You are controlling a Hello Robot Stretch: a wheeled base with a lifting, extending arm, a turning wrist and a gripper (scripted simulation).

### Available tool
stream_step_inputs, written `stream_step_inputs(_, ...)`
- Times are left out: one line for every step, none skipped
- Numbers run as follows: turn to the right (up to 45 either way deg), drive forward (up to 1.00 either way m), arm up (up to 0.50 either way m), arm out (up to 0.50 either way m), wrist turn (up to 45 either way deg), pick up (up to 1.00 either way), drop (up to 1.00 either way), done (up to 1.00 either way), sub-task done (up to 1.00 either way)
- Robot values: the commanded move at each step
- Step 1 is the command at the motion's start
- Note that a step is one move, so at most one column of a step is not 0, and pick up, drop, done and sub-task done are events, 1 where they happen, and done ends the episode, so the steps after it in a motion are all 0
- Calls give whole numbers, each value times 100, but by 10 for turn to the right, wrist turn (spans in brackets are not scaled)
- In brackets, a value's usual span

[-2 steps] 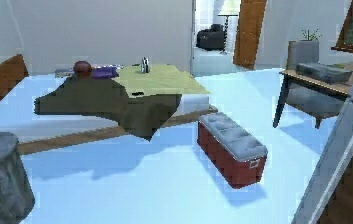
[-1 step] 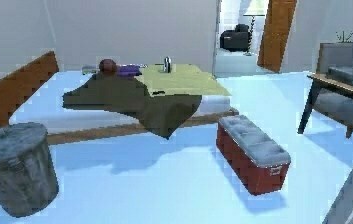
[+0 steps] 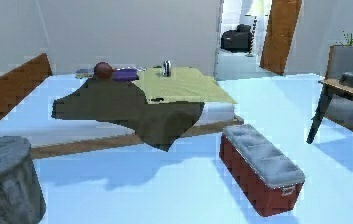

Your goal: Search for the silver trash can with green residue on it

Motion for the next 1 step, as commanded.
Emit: stream_step_inputs(-240,0,0,0,0,0,0,0,0)
